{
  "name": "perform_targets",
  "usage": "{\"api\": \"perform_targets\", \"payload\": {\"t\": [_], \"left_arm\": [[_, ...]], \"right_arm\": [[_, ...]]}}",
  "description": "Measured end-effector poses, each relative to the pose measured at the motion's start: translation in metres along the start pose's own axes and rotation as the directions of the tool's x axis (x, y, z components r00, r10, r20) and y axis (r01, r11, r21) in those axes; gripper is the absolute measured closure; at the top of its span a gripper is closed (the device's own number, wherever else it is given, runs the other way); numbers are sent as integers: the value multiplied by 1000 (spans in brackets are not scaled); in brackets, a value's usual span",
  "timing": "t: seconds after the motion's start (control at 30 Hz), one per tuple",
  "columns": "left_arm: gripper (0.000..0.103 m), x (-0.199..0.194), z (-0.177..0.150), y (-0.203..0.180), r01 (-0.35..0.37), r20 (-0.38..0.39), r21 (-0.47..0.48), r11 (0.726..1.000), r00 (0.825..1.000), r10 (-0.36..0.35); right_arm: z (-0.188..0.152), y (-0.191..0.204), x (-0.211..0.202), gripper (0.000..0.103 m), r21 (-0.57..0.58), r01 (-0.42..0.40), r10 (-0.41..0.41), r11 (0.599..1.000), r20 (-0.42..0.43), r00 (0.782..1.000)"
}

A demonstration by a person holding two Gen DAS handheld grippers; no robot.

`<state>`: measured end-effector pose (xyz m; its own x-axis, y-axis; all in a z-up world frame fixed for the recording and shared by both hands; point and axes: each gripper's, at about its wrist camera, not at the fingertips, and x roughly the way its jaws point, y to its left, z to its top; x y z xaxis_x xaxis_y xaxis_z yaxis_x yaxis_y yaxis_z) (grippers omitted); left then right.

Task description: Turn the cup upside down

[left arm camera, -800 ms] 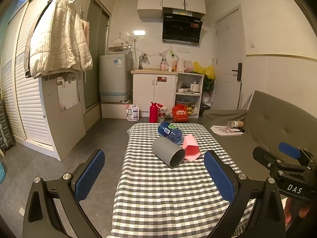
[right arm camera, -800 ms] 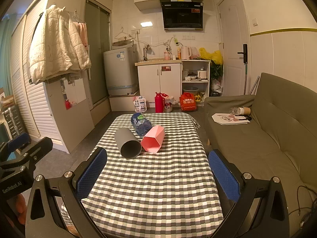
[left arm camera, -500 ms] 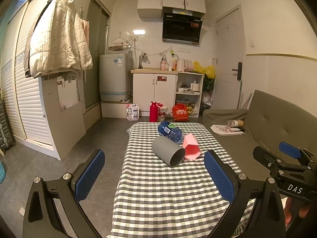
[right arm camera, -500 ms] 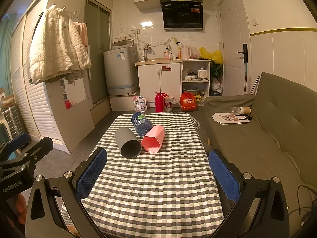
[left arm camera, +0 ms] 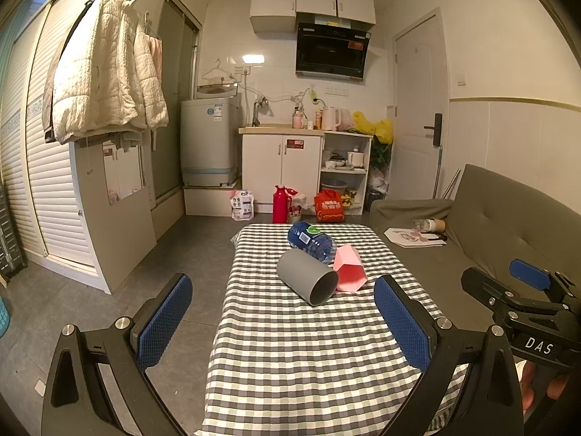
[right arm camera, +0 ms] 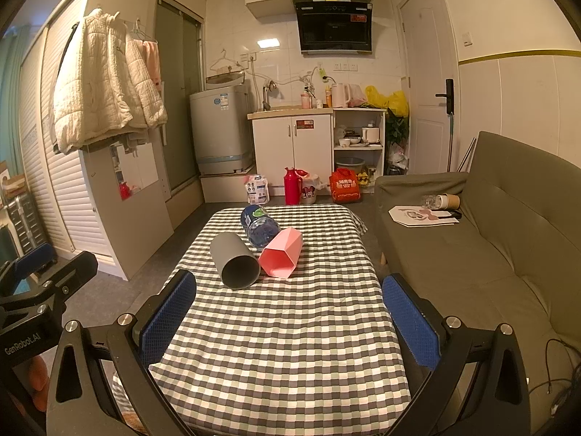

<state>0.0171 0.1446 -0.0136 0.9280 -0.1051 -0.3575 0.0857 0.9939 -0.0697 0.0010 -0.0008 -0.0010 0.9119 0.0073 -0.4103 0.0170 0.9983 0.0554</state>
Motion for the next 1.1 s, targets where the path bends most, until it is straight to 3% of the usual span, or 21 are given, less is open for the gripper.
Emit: {"api": "perform_targets", "payload": {"t": [1.1], "left_arm": [[0,1,-1,-5,3,0,3,1000,1000,-3]], "right_arm": [[-5,6,-3,0,-2,-2,2,1000,2,1000]]}}
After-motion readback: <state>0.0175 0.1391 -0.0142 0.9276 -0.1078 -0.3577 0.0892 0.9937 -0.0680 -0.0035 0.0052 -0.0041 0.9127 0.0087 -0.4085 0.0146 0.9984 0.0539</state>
